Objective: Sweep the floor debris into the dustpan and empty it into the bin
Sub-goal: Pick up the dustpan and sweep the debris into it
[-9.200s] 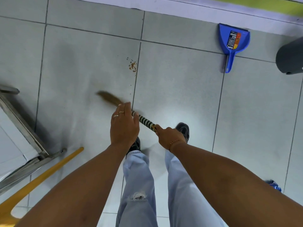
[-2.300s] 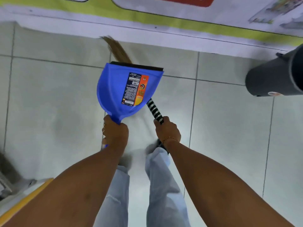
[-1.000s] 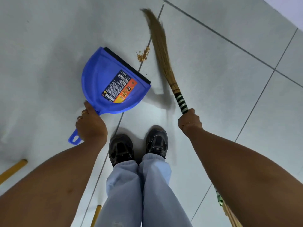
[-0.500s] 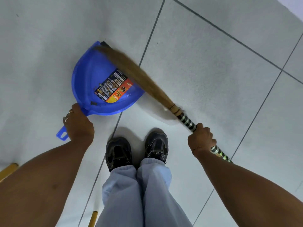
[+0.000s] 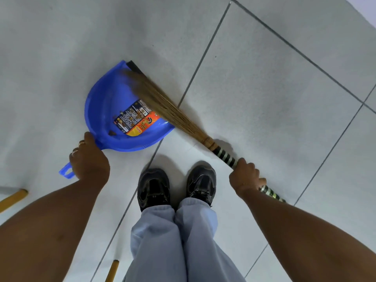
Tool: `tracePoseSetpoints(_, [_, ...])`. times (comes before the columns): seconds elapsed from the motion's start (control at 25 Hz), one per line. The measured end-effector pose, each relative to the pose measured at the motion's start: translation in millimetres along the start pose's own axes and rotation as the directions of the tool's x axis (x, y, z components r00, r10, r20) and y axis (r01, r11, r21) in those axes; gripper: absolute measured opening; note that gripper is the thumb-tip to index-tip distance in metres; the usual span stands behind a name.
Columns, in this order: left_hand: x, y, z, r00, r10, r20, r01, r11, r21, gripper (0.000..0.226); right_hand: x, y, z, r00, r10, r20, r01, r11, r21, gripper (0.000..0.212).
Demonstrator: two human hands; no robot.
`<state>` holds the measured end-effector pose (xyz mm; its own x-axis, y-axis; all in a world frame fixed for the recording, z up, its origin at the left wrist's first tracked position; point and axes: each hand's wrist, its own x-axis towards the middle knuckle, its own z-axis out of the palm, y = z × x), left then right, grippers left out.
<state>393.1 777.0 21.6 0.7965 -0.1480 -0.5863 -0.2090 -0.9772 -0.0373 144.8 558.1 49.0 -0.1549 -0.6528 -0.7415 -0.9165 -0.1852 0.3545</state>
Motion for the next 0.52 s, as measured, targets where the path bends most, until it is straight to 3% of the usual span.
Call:
tracePoseSetpoints(0.2, [-1.6, -9.0, 2.8, 0.992, -0.126, -0.011, 0.123, 0.983, -0.138, 0.044, 4.2, -9.2, -25.0, 0.985, 0.150, -0.087, -0.122, 0.957, 0.264, 0.031])
tracePoseSetpoints(0.32, [6.7, -15.8, -1.3, 0.977, -0.211, -0.007, 0.207, 0.962, -0.177, 0.043, 31.0, -57.6, -51.7, 0.987, 0.129, -0.094, -0.086, 0.928, 0.364, 0.032])
tracePoseSetpoints(0.52, [7.1, -15.6, -12.1, 0.985, -0.171, 0.002, 0.170, 0.978, -0.123, 0.047, 7.2, -88.3, -46.3, 1.000, 0.006, -0.017, -0.004, 0.994, 0.108, 0.033])
